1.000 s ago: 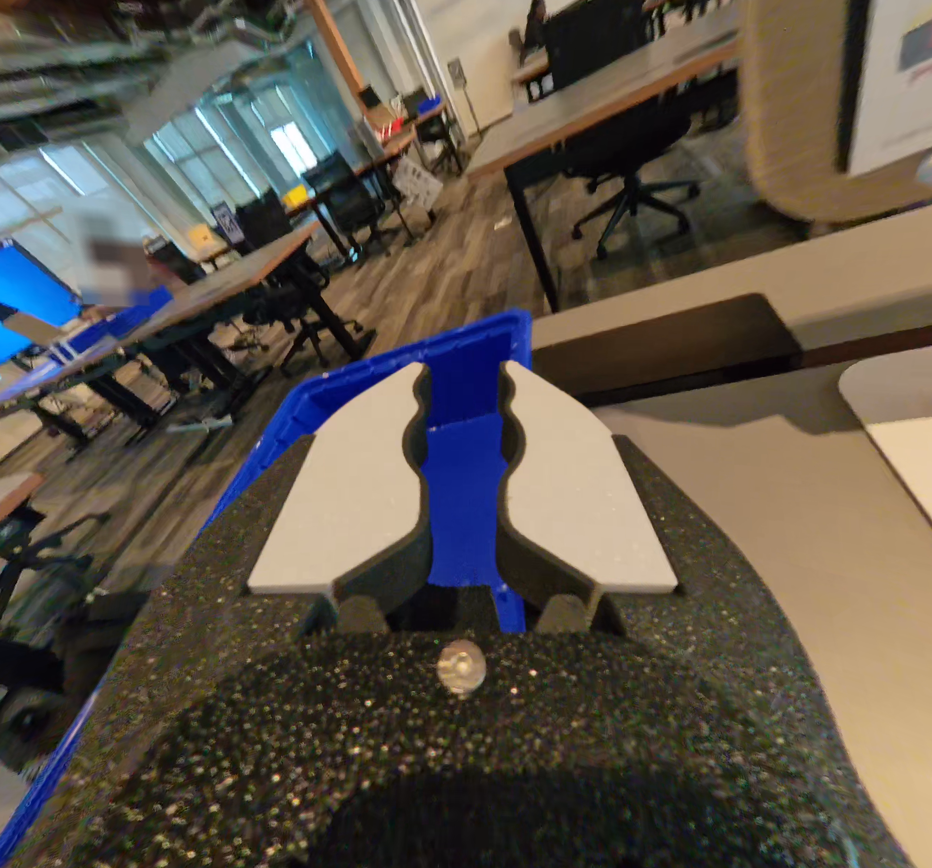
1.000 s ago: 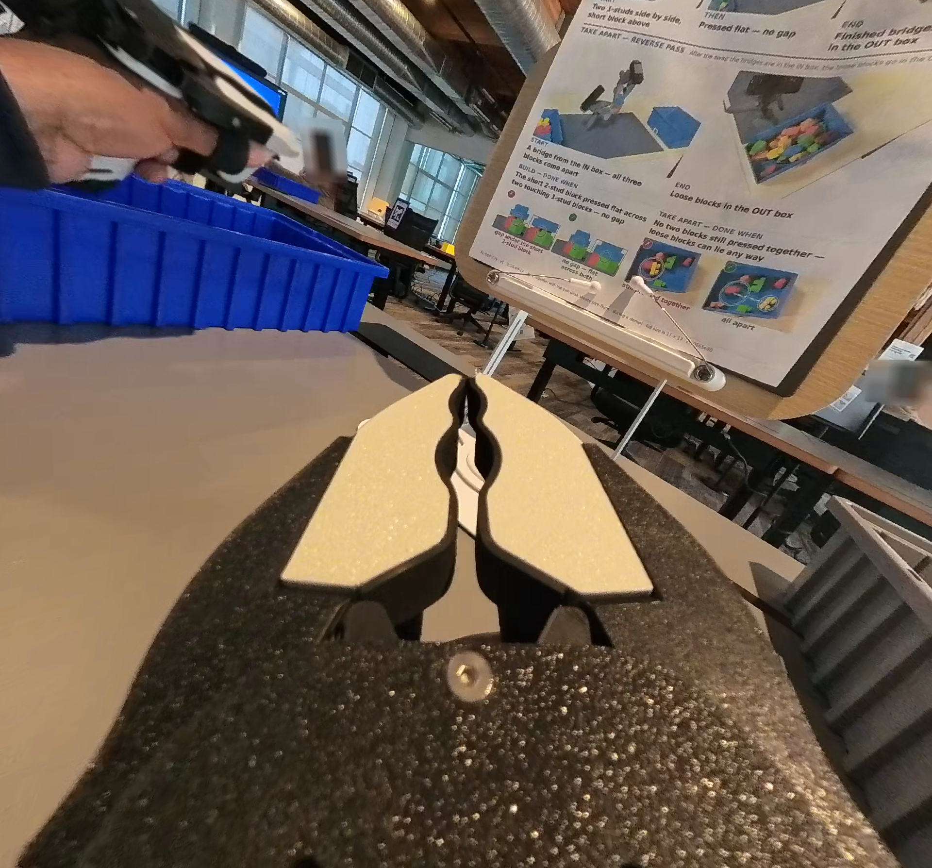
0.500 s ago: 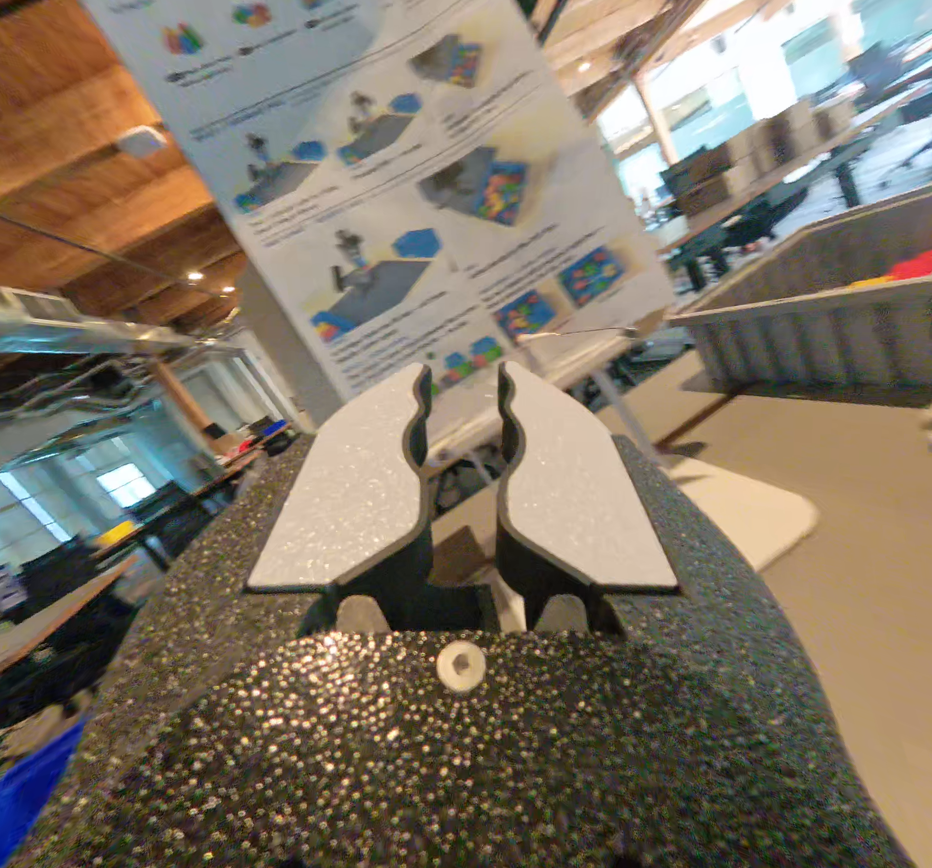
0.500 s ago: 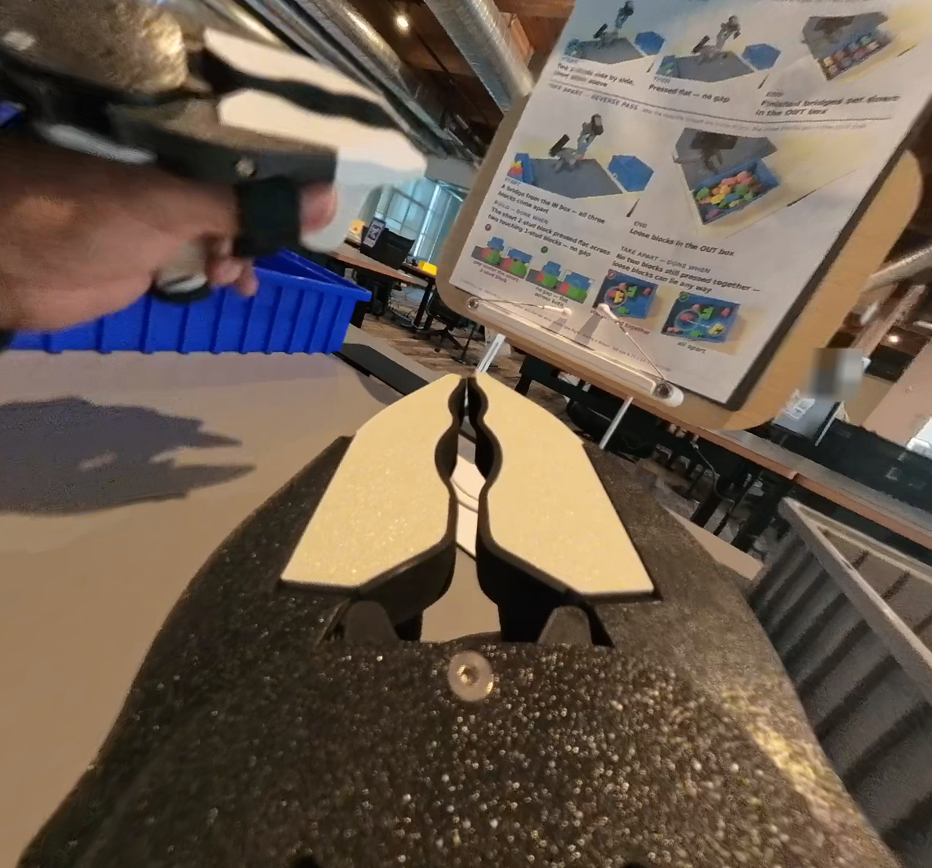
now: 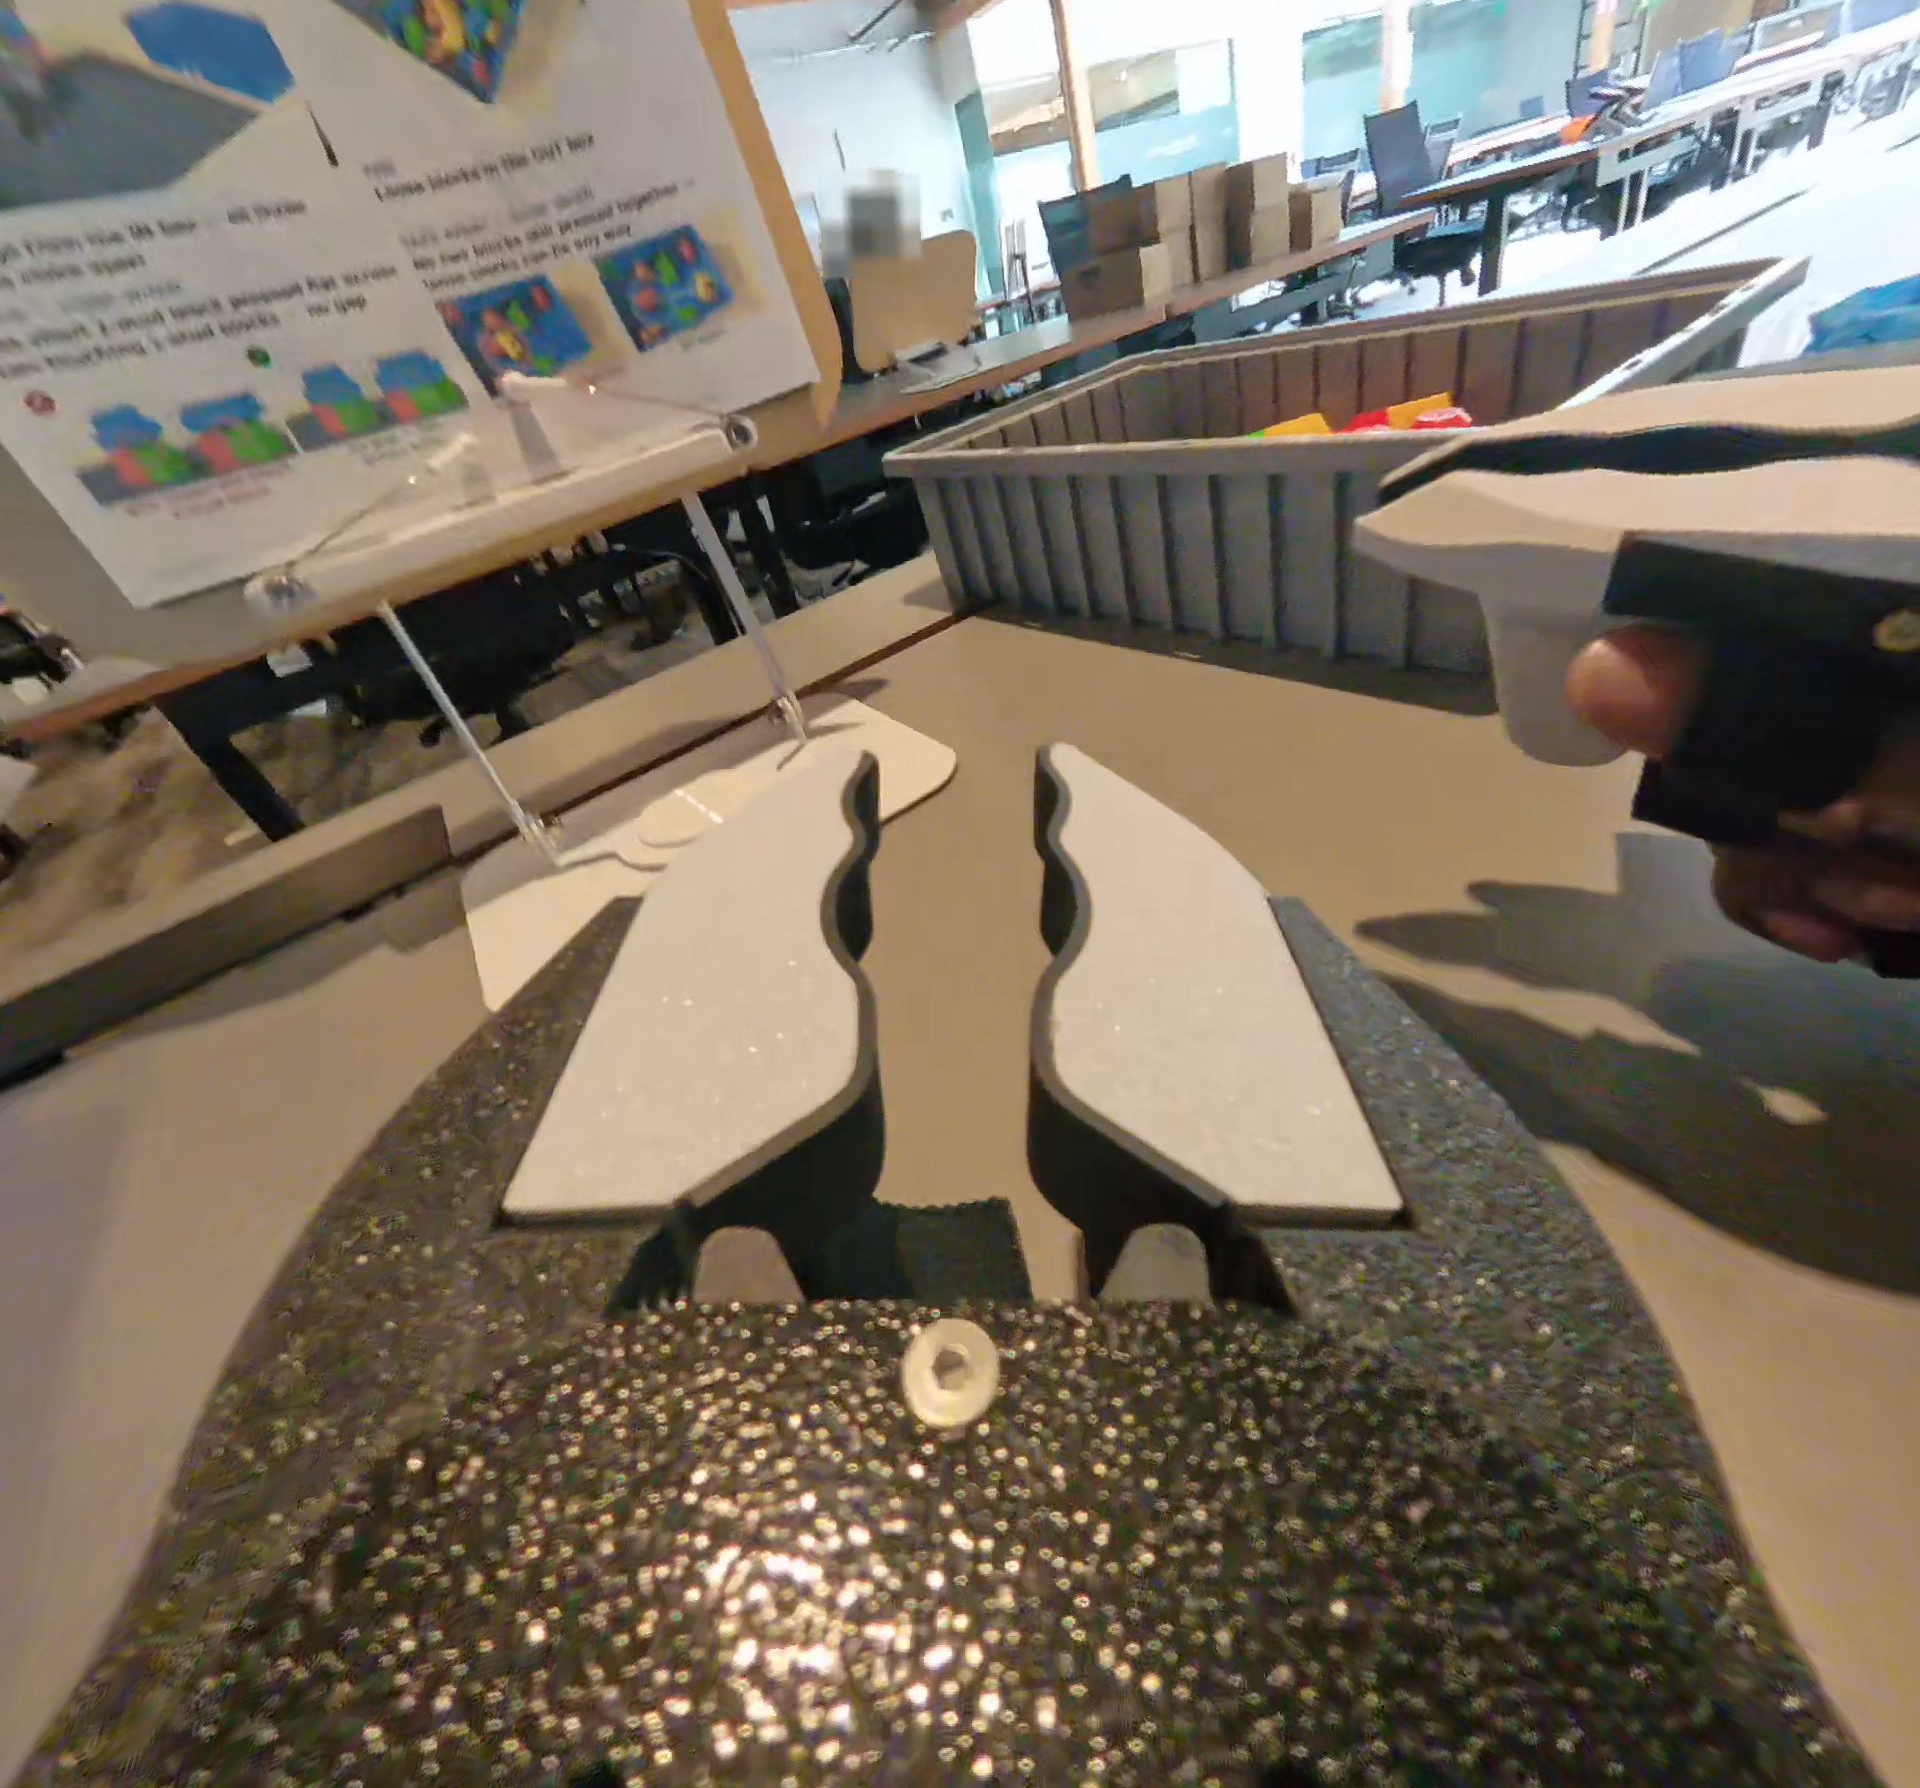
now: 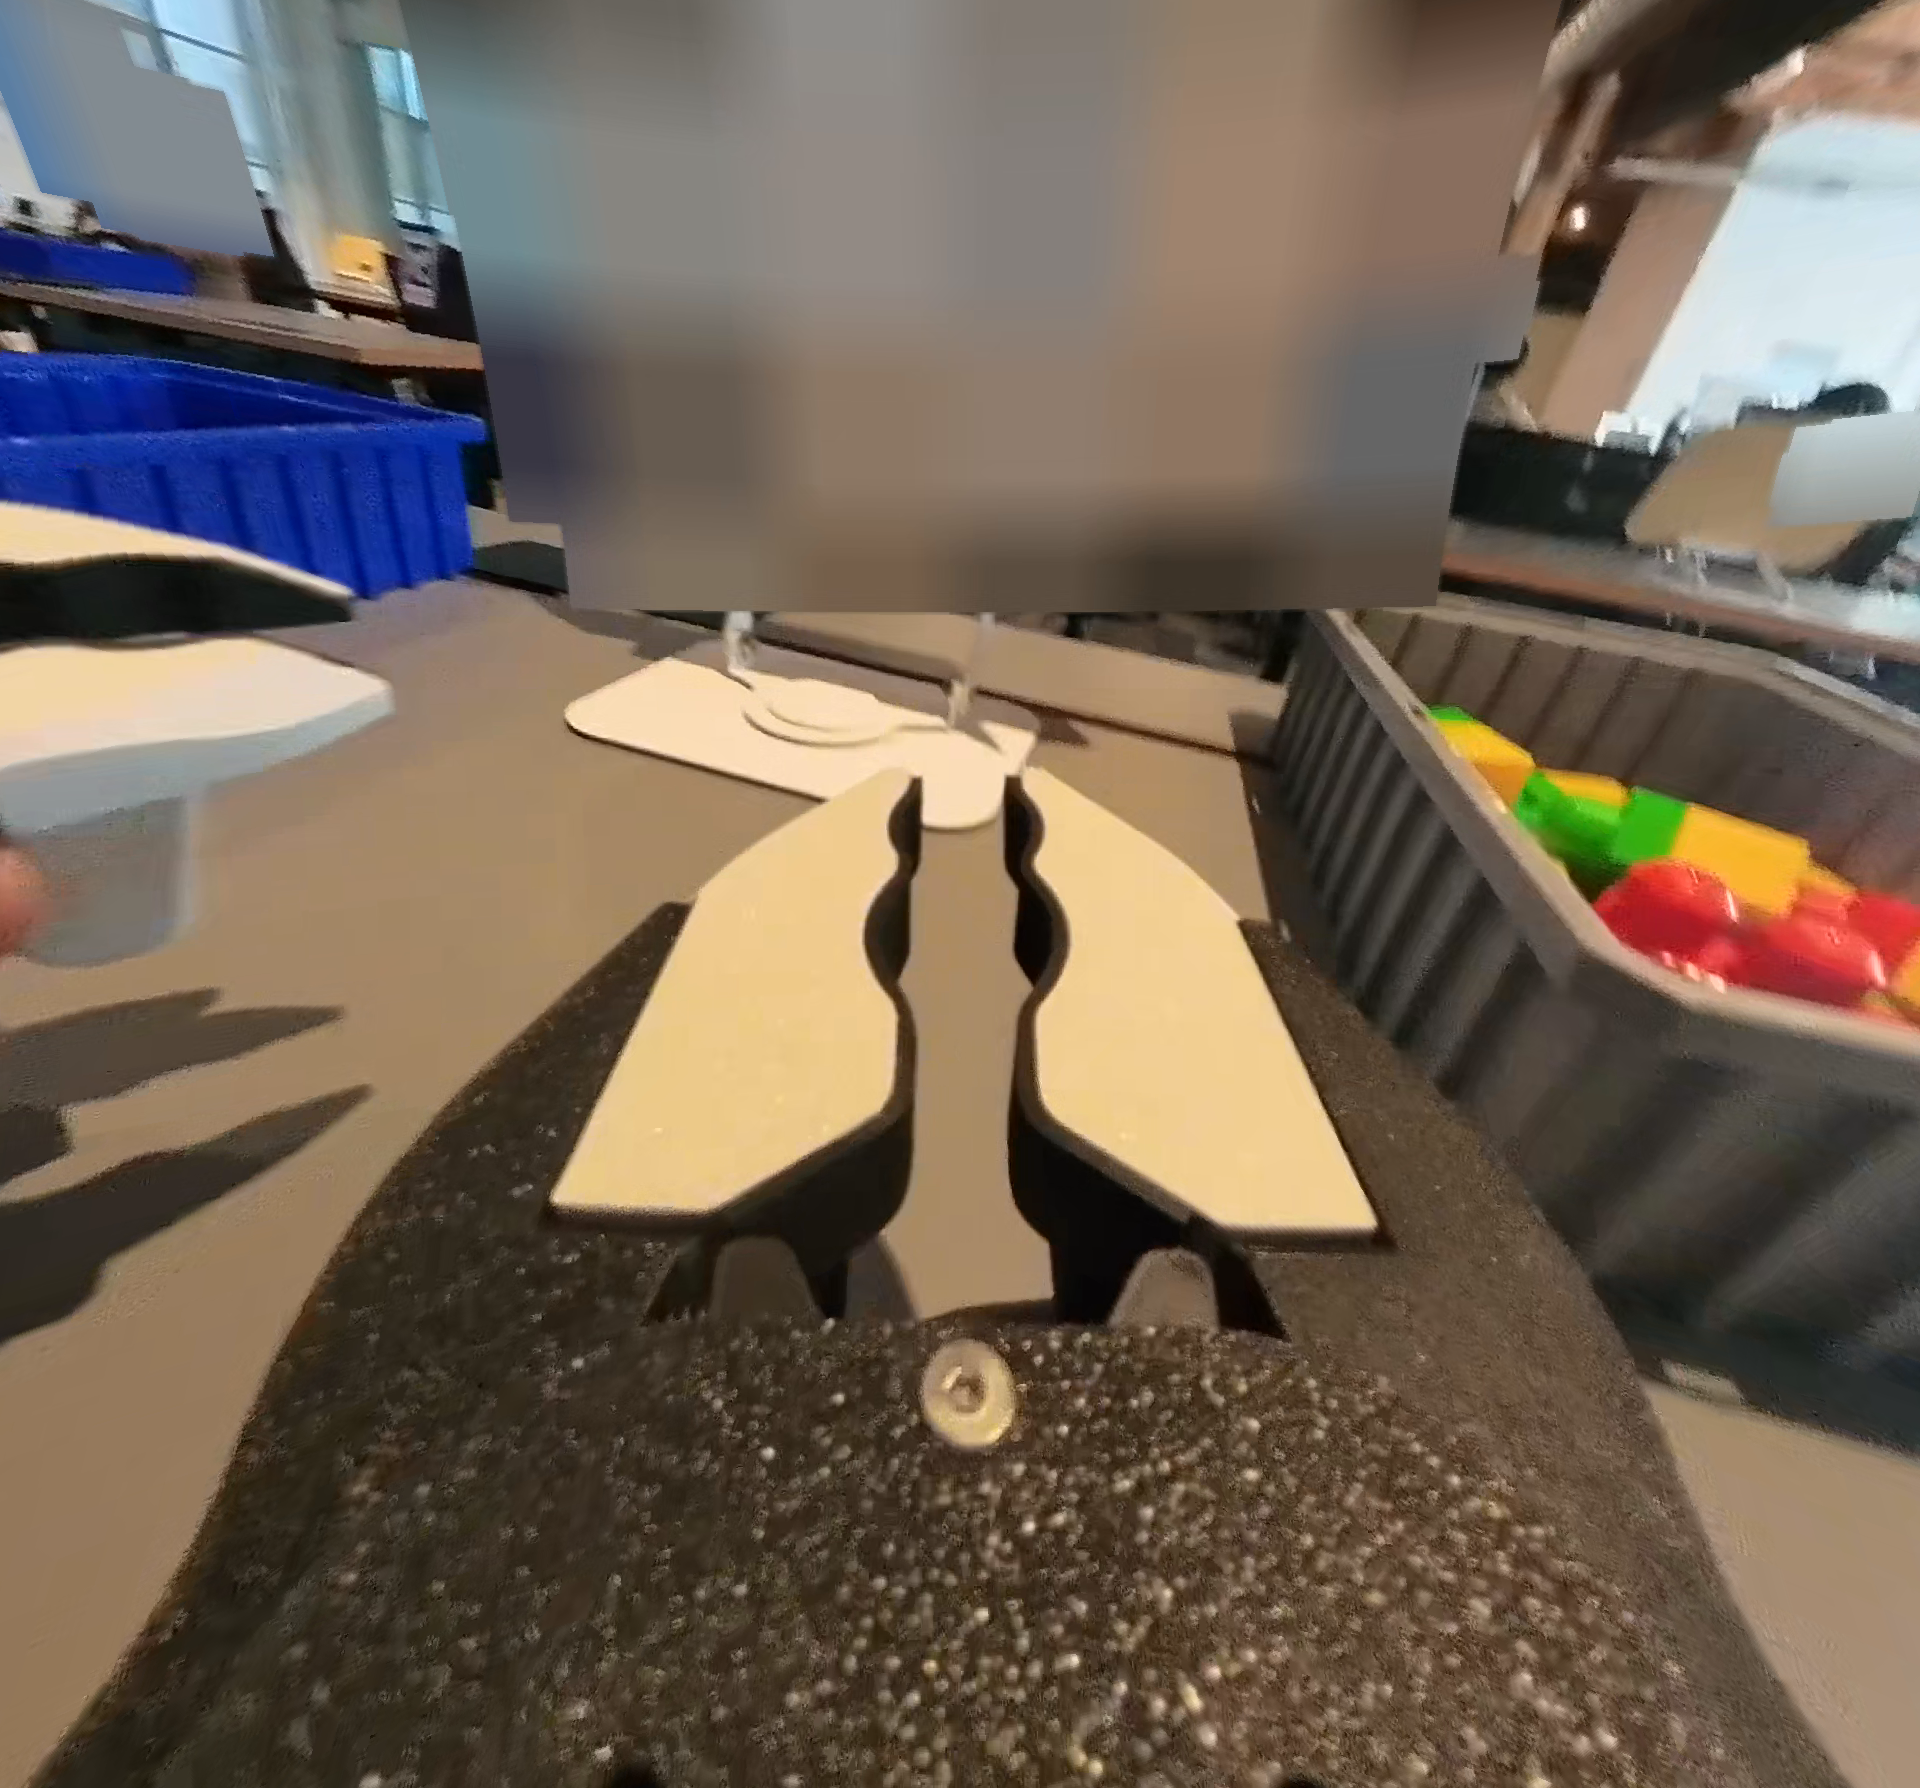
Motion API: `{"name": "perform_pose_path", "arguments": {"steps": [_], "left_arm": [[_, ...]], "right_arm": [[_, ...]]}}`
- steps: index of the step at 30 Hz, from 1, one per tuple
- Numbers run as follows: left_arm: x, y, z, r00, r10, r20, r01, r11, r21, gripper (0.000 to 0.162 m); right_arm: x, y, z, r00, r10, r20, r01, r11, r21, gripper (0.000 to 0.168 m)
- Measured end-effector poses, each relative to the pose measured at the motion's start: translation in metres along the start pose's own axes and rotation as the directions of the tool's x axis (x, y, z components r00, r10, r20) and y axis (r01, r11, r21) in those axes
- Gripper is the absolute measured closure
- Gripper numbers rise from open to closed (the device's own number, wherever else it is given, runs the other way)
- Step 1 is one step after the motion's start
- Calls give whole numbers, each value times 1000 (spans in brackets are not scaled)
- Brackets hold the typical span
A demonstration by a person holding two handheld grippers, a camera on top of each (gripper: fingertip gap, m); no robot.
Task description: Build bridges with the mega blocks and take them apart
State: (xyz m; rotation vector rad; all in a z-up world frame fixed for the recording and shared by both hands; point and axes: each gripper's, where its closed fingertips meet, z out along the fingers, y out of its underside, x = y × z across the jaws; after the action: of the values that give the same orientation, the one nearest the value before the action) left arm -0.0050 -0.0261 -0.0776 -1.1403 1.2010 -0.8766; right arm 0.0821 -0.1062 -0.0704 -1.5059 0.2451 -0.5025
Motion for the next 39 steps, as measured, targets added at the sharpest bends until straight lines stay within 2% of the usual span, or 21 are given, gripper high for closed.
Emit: {"name": "perform_pose_path", "arguments": {"steps": [6,10,19,27,39], "left_arm": [[-8,11,-5,997,-73,40,74,997,-28,134],[-13,20,-3,991,-126,37,128,991,-46,132],[-14,18,-4,988,-151,29,152,988,-26,130],[-6,22,0,994,-106,6,106,992,-65,130],[-4,29,2,996,-87,16,89,988,-126,130]], "right_arm": [[23,25,-7,992,115,-41,-119,986,-113,137],[32,27,-11,991,120,-61,-127,985,-118,136],[37,32,-7,984,170,-61,-177,973,-150,132],[38,37,-3,973,221,-69,-230,957,-174,130],[37,36,-4,974,218,-63,-226,959,-169,131]]}}
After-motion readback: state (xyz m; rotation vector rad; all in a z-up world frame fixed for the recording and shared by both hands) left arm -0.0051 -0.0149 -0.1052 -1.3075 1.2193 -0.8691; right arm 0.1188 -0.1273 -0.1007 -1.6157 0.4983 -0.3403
